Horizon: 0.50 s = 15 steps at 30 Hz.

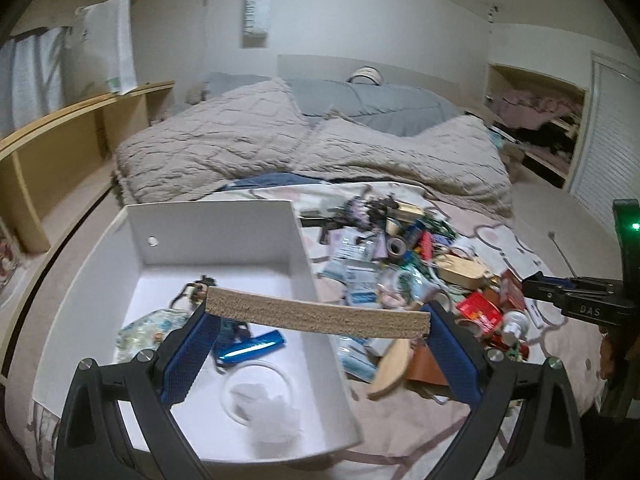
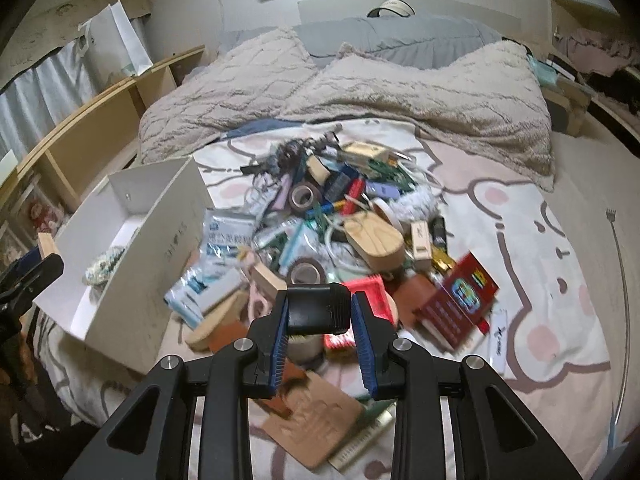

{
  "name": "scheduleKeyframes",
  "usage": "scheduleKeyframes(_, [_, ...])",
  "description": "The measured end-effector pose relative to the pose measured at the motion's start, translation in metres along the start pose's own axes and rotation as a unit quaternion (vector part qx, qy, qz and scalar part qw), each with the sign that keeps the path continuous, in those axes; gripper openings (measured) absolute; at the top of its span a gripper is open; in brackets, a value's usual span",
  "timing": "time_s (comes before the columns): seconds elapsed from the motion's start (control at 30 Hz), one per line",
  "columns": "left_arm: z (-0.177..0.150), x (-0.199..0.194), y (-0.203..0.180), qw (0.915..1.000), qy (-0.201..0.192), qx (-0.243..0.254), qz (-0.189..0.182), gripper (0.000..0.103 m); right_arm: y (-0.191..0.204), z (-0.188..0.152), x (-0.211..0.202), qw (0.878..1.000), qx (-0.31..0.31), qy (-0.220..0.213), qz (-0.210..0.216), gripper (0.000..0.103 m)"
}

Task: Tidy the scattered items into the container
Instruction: 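Carry the wooden stick and black block with both tools over the white box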

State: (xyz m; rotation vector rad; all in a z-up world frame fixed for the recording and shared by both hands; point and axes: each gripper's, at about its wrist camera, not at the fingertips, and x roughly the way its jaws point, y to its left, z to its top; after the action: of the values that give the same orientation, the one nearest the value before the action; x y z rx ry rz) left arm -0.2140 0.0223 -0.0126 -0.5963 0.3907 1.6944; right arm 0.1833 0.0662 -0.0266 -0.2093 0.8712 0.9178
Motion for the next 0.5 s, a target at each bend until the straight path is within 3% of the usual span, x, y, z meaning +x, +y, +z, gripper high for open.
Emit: scheduleKeyframes(0.5, [-0.006, 0.005, 0.054, 0.9977, 0.013, -0.044, 0.050, 0.100, 0.075, 0.021, 0.038, 0.999, -0.029, -0.008, 0.029, 0.031])
